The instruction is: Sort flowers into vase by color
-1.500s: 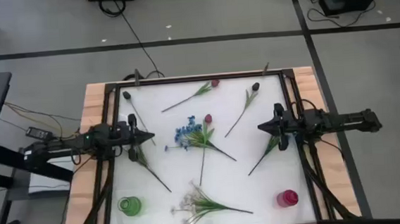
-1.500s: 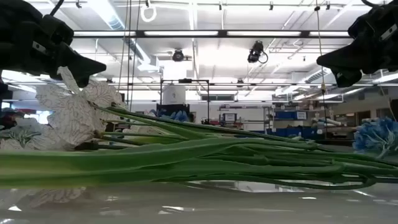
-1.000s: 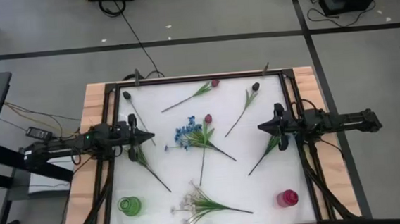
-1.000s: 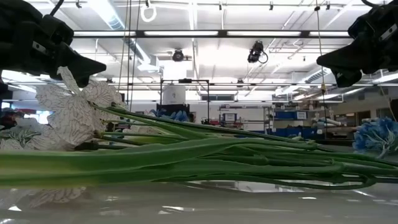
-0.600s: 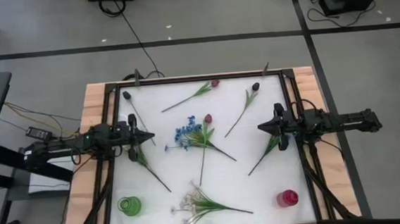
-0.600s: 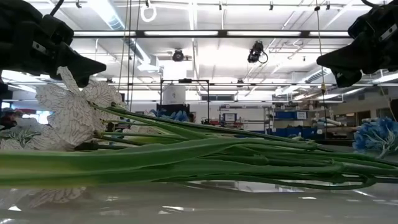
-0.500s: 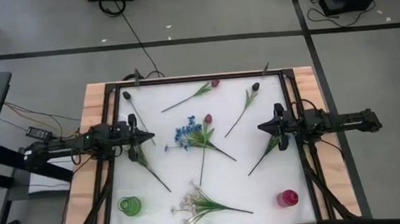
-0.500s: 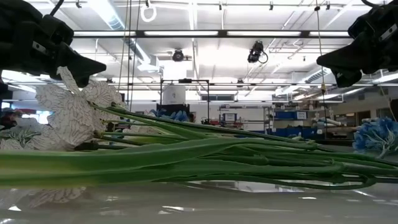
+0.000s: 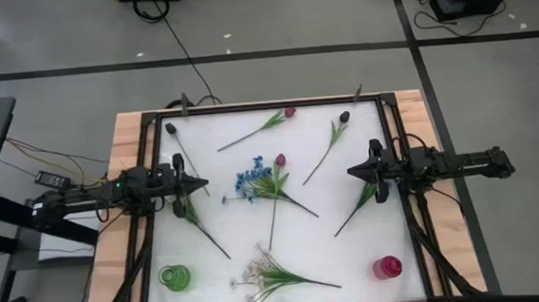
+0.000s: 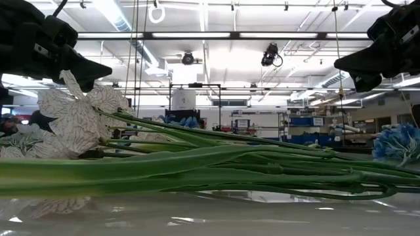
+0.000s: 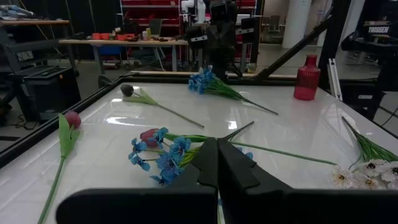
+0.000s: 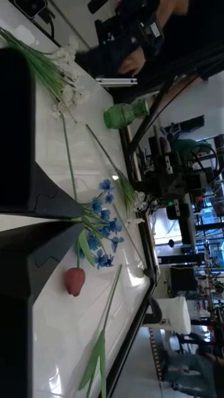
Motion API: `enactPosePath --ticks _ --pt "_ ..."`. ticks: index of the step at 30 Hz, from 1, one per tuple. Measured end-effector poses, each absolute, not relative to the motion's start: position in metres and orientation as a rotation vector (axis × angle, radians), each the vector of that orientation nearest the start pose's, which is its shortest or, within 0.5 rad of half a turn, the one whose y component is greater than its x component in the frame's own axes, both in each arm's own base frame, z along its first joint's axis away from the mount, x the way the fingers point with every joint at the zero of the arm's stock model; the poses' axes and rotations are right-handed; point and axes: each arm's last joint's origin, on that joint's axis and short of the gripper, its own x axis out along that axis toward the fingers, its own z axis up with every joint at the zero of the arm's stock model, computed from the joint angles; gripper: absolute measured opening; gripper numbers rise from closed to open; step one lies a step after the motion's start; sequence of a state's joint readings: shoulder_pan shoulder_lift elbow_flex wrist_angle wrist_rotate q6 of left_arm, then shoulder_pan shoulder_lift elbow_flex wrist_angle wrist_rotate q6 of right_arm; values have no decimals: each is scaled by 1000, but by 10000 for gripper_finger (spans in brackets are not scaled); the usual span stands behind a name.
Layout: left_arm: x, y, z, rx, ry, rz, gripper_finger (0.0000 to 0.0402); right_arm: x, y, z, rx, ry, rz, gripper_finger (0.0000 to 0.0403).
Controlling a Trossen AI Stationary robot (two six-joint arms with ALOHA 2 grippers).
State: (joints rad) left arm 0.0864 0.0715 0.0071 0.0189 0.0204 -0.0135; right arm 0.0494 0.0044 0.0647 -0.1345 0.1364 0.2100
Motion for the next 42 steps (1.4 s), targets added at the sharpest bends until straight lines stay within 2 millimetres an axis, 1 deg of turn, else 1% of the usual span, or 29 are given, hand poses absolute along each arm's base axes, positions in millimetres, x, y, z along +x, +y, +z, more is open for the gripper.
enactPosePath --ticks 39,42 --pt "101 8 162 -16 45 66 2 93 1 172 203 64 -94 29" --pt "101 8 162 10 45 67 2 93 1 172 203 64 -94 29"
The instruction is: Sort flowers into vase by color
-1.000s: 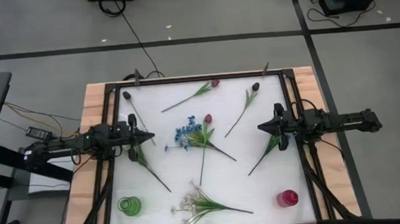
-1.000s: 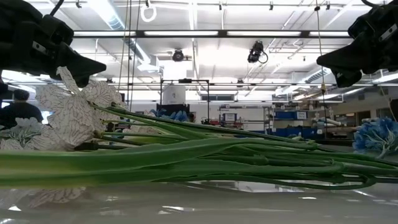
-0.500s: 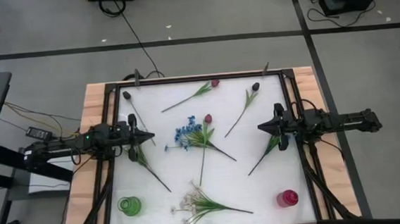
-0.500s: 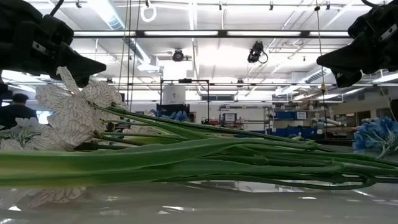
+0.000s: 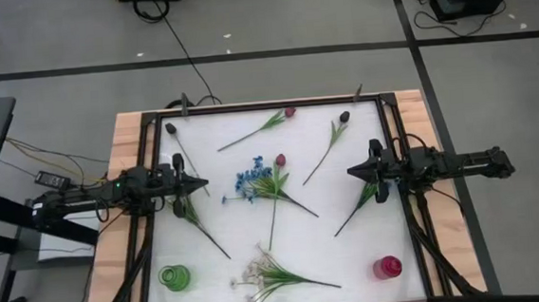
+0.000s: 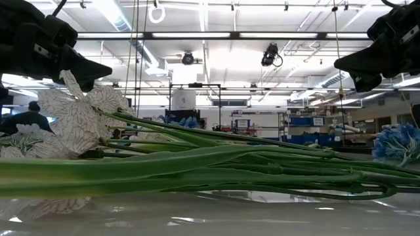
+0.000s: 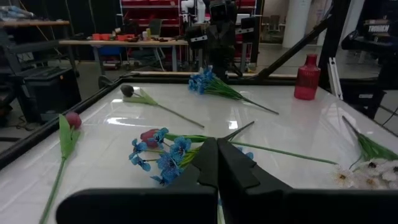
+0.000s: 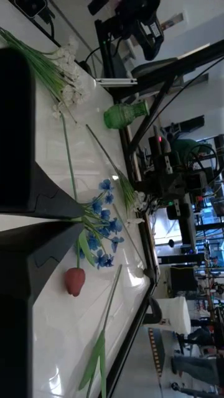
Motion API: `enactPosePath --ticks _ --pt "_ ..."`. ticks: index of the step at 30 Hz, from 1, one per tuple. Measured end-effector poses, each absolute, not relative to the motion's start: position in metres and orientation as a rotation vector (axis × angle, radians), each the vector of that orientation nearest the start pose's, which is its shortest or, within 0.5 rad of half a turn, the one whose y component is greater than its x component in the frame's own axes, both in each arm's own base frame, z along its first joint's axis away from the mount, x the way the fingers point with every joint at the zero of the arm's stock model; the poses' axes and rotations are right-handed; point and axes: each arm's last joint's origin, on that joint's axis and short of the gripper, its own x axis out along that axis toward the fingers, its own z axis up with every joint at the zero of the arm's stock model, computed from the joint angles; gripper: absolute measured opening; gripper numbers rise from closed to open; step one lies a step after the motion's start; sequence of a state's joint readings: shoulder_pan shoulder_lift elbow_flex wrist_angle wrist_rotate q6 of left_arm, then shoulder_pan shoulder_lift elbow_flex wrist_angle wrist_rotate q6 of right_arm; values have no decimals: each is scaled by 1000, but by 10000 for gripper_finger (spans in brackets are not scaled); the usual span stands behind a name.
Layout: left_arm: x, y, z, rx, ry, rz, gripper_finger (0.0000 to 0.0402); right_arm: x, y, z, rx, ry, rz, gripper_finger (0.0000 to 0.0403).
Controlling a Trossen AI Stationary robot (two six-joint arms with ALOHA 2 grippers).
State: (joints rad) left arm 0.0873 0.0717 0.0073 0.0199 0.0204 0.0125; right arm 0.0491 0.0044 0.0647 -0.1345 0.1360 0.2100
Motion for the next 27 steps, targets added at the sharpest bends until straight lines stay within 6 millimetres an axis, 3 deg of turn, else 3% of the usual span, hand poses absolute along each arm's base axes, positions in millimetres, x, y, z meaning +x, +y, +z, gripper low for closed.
enactPosePath --ticks 18,22,27 --pt "101 9 166 59 8 72 2 93 1 172 203 65 -95 29" --pt "101 9 166 -87 -2 72 2 93 1 172 202 63 -95 29" --pt "101 9 169 -476 -44 69 2 93 0 176 116 22 -124 29"
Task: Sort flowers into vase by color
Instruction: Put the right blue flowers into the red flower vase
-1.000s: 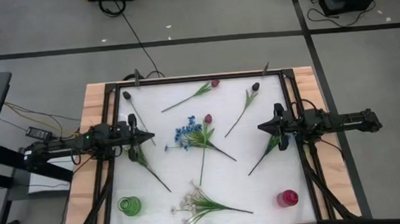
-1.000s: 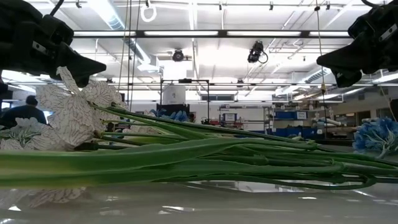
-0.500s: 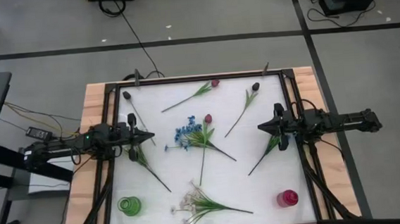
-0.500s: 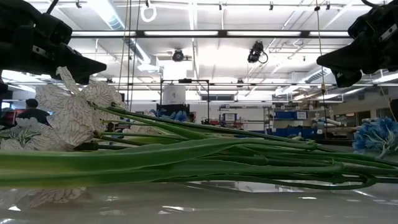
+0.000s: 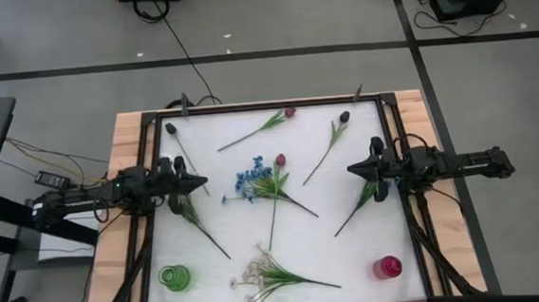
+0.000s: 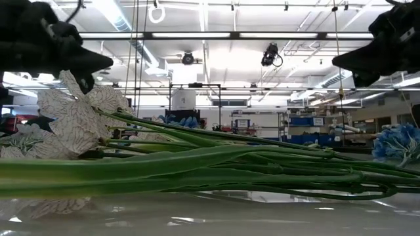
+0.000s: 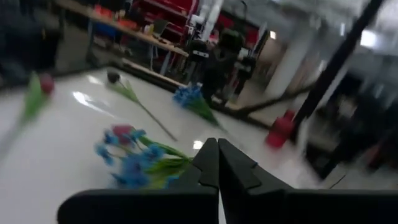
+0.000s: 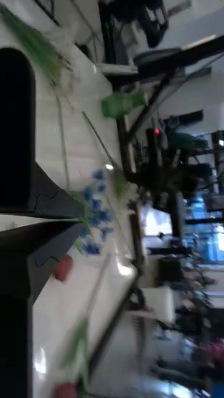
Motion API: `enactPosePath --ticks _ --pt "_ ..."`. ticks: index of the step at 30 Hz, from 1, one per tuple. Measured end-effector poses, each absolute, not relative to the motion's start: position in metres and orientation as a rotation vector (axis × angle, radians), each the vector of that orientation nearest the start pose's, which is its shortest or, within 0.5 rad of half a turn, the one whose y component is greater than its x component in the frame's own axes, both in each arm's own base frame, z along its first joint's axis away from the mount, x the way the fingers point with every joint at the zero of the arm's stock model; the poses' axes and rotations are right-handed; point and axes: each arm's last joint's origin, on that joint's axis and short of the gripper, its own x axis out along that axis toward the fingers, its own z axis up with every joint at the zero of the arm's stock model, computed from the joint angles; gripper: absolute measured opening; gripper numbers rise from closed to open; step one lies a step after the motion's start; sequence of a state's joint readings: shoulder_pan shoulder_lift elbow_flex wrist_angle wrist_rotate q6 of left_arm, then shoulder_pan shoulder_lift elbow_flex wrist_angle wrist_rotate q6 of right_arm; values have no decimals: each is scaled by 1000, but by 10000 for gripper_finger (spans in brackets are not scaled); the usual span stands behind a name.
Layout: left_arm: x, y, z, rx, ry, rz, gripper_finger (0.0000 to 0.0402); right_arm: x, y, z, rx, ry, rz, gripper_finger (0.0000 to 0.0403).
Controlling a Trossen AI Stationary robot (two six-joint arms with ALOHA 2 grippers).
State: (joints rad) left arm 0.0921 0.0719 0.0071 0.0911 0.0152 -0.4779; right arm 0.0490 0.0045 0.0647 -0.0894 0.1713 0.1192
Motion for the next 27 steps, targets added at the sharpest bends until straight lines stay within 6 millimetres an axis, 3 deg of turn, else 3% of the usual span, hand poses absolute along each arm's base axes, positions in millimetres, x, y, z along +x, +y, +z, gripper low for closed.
enactPosePath --ticks 2,6,14,19,27 --pt "101 10 170 -606 -68 94 2 93 0 183 127 -41 -120 29" --pt "101 13 170 -773 -121 186 2 91 0 199 308 -223 -90 29" --pt "99 15 178 -871 -248 236 2 84 -8 217 670 -510 -260 29" --pt "98 15 186 -933 -335 189 2 91 -10 210 983 -500 -273 17" --pt "95 15 198 -980 -458 118 2 111 -7 206 1110 -419 -207 8"
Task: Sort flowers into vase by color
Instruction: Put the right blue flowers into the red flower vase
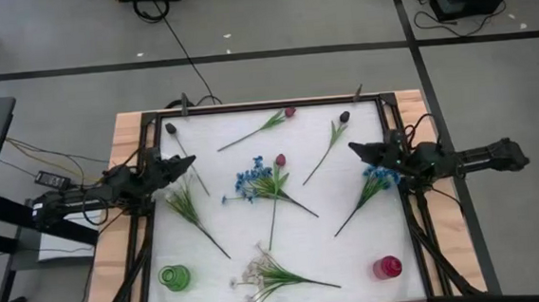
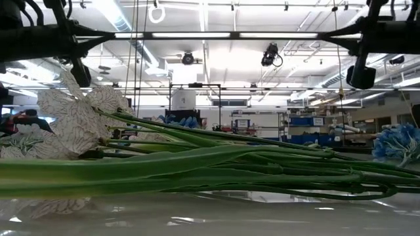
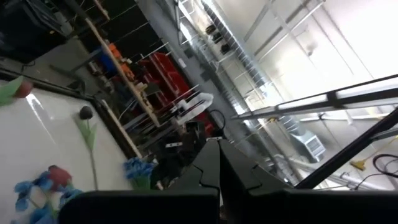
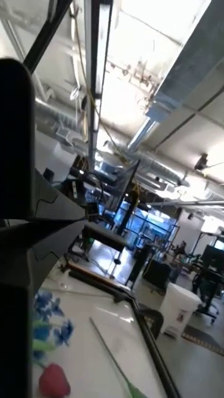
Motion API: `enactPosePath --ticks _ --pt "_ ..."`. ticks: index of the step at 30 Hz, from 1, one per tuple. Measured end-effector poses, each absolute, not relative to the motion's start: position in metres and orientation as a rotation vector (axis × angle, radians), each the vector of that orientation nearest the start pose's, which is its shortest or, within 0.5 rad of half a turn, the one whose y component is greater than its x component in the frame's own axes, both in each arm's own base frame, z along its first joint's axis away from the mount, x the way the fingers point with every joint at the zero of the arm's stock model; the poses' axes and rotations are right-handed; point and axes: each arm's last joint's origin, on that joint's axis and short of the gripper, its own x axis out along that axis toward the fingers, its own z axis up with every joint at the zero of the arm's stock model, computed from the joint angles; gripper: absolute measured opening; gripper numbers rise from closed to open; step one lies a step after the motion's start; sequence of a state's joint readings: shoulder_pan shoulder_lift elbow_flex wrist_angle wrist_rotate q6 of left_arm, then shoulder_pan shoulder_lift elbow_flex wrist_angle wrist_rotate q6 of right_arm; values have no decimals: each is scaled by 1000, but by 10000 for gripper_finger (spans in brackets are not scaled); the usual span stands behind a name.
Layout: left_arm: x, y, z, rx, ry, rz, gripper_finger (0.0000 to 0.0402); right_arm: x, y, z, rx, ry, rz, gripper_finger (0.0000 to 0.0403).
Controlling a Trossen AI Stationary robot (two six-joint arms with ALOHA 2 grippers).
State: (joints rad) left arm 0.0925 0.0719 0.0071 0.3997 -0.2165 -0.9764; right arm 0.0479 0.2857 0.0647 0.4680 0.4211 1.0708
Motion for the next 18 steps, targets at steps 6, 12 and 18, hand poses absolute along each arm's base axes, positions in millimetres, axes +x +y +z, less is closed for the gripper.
enactPosePath --ticks 6,12,18 --pt "96 15 197 -978 -440 127 2 126 -8 215 1141 -468 -266 8" --pt "104 16 210 -921 -387 162 2 159 -8 247 1109 -366 -350 8" --pt "122 17 229 -825 -289 216 2 201 -15 268 1102 -65 -520 12"
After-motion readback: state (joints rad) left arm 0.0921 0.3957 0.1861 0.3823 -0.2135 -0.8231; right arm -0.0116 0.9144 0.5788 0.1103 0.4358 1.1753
